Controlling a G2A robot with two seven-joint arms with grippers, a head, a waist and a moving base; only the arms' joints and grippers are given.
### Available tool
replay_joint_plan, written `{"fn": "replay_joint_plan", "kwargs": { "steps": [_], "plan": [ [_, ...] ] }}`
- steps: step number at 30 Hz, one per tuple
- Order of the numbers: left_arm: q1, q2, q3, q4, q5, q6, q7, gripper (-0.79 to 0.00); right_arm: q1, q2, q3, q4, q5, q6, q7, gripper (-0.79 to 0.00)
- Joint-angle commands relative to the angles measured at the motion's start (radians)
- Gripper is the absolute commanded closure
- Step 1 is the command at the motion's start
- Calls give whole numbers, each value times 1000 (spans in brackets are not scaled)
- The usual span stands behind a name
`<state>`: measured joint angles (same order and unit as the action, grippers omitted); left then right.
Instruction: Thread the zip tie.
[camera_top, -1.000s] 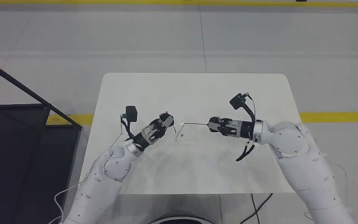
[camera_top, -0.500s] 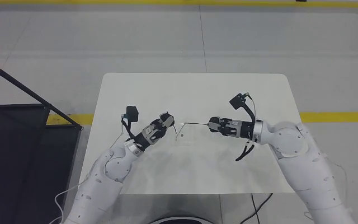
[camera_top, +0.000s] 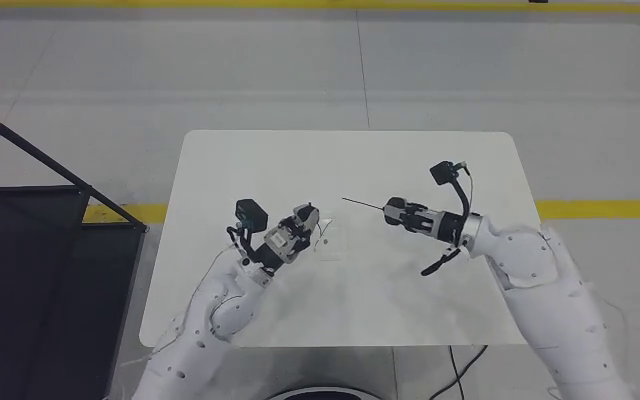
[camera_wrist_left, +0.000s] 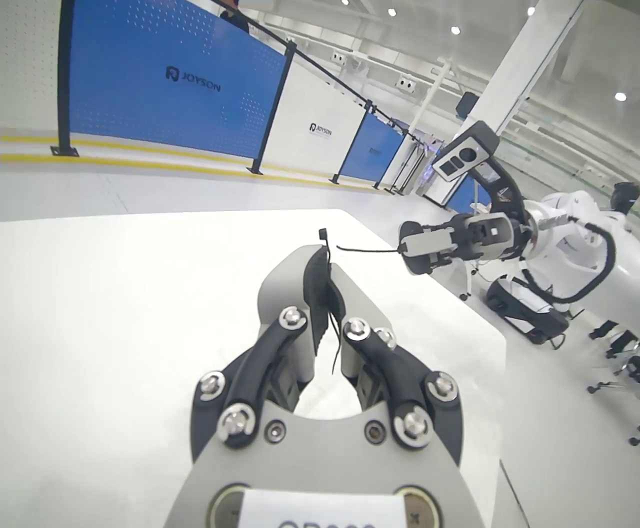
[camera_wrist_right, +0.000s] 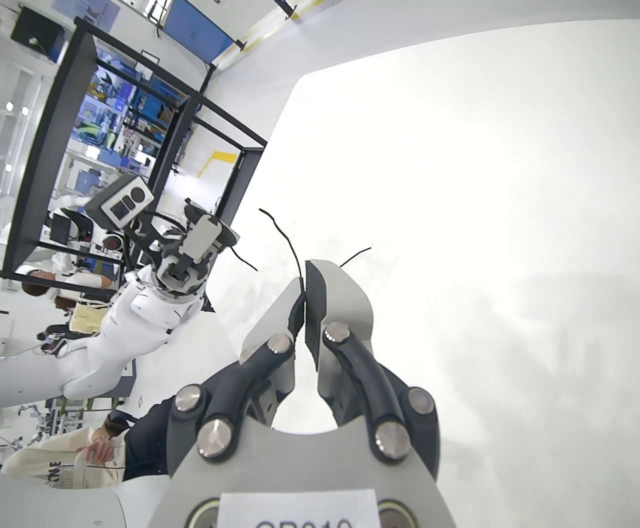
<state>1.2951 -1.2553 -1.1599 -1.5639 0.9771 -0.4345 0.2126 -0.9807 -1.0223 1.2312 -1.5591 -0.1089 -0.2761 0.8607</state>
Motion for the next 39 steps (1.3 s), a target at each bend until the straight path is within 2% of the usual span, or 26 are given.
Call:
{"fn": "replay_joint_plan", "kwargs": {
  "steps": [1, 5, 16, 20, 27, 39],
  "plan": [
    [4, -2, 12, -1, 46, 20, 30, 0, -3, 1, 9, 3, 26, -7, 14, 0],
    [10, -5, 37, -3, 135, 68, 48, 0, -4, 5, 25, 15, 64, -16, 46, 0],
    [11, -5, 37, -3, 136, 72, 47, 0, -4, 6, 28, 16, 67, -12, 46, 0],
    [21, -9, 49, -24, 165, 118, 47, 0, -18, 5, 15, -6, 55, -6, 33, 0],
    [37, -17, 78, -35, 264, 217, 113, 0, -18, 7, 13, -10, 87, -42, 80, 0],
    [32, -31, 111, -22, 325, 297, 135, 0, -11, 9, -6, -16, 142, -103, 151, 0]
  ]
}}
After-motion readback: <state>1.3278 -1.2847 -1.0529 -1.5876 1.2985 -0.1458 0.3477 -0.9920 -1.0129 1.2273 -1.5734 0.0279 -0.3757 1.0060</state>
